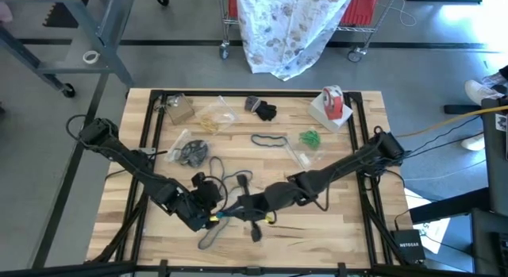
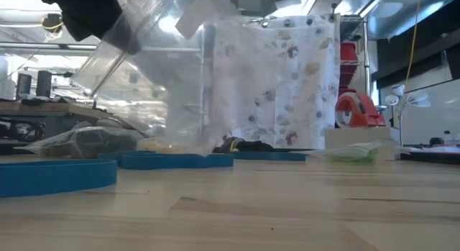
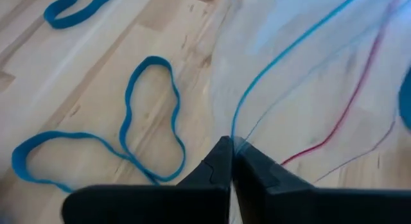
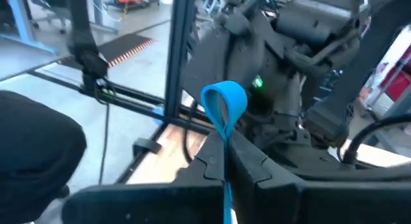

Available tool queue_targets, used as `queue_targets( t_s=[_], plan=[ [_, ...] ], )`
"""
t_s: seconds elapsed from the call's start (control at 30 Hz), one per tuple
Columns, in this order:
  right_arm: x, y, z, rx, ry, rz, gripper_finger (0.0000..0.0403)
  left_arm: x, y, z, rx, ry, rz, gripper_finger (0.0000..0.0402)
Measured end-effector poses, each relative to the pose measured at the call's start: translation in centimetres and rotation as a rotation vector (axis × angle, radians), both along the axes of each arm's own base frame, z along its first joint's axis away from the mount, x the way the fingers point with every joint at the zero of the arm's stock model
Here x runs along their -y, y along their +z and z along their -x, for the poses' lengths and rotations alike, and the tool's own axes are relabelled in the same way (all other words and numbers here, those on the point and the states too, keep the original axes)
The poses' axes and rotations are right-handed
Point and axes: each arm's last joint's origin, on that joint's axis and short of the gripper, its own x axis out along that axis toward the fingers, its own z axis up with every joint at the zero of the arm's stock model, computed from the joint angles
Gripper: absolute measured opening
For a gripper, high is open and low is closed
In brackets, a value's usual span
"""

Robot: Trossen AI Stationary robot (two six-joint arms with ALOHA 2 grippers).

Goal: Sort rubber bands
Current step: Put the blue rubber band into the transparent zip bag

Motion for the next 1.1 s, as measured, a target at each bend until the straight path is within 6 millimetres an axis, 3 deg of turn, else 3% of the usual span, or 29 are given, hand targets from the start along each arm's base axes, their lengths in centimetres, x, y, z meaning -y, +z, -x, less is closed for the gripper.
queue_targets(
  t_s=[0.27, 0.53, 0.8, 1.1],
  plan=[
    [1.5, -0.6, -1.0, -0.034, -0.011, 0.058, 0.0003, 0.1, 0.0, 0.1, -0.013, -0.013, 0.004, 0.0001],
    [2.3, -1.9, -0.8, -0.113, -0.049, 0.315, 0.0003, 0.6, 0.7, 0.8, -0.030, -0.062, 0.091, 0.0001],
    [2.0, -1.1, -1.0, -0.024, -0.013, 0.299, 0.0003, 0.4, 1.3, 0.9, -0.002, -0.052, 0.098, 0.0001],
    [2.0, -2.6, -0.4, -0.164, 0.106, 0.386, 0.0003, 0.1, 1.5, 0.8, 0.012, -0.024, 0.128, 0.0001]
  ],
)
